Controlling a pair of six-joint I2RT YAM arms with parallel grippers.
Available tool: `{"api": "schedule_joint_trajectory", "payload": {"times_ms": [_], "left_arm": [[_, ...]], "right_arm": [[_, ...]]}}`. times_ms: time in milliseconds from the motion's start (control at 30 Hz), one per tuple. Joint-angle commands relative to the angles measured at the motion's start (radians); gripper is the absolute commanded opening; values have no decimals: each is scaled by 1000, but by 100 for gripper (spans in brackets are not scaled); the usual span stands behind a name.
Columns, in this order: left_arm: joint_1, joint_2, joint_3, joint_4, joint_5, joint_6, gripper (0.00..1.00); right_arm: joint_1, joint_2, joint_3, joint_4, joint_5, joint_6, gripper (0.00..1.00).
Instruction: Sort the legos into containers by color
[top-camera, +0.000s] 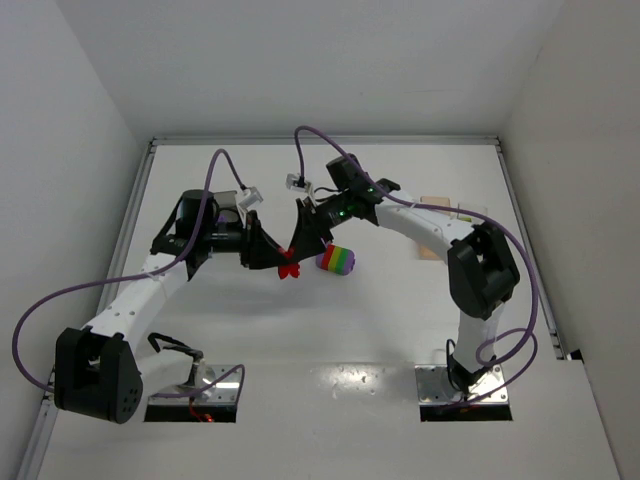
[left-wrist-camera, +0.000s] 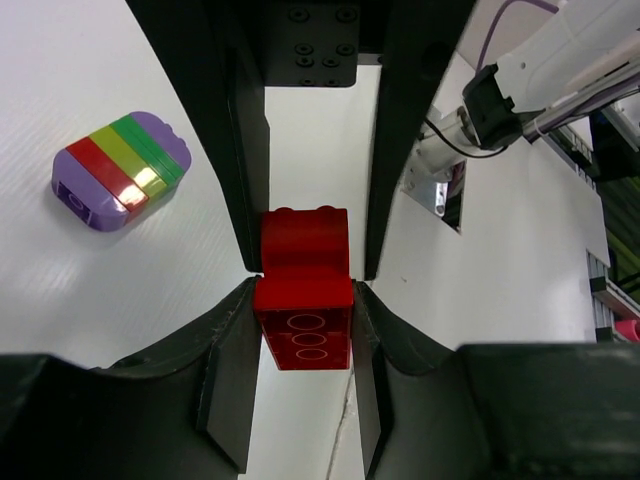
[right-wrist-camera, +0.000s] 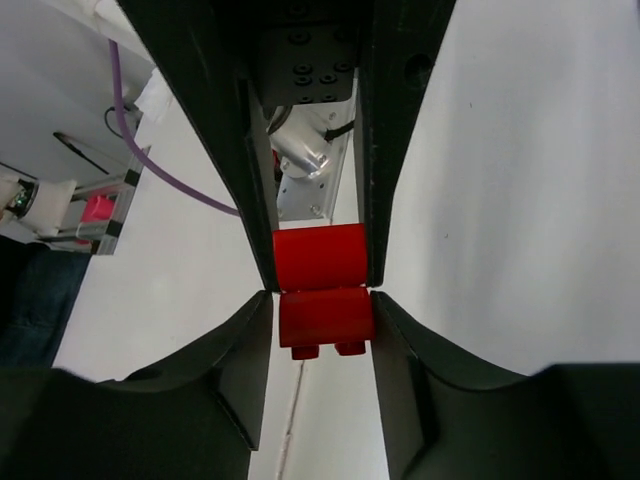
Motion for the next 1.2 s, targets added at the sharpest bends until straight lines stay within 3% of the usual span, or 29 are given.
{"api": "schedule_joint_trajectory", "payload": {"times_ms": [0, 67, 233, 633, 733, 900, 1000, 1167], "left_arm": [[-8, -8, 41, 36, 6, 13, 9], [-8, -8, 41, 36, -4, 13, 9], [-8, -39, 41, 25, -76, 31, 6], [120, -94, 12, -4, -193, 62, 2], [120, -94, 31, -4, -256, 50, 2], [64, -77, 55, -4, -542, 27, 2], [38, -54, 75, 16, -624, 2, 2], [-53, 7, 153, 7, -754, 14, 2]], "right_arm": [[10, 5, 35, -16, -14, -42, 43], [10, 5, 46, -53, -4, -71, 37], [10, 15, 68, -178, 35, -175, 10], [-120, -92, 19, -543, 173, -514, 3], [-188, -159, -33, -477, 297, -463, 3], [-303, -332, -202, -233, 626, -338, 2], [-372, -395, -270, -150, 770, -315, 2], [-492, -419, -345, -21, 883, -304, 2]]}}
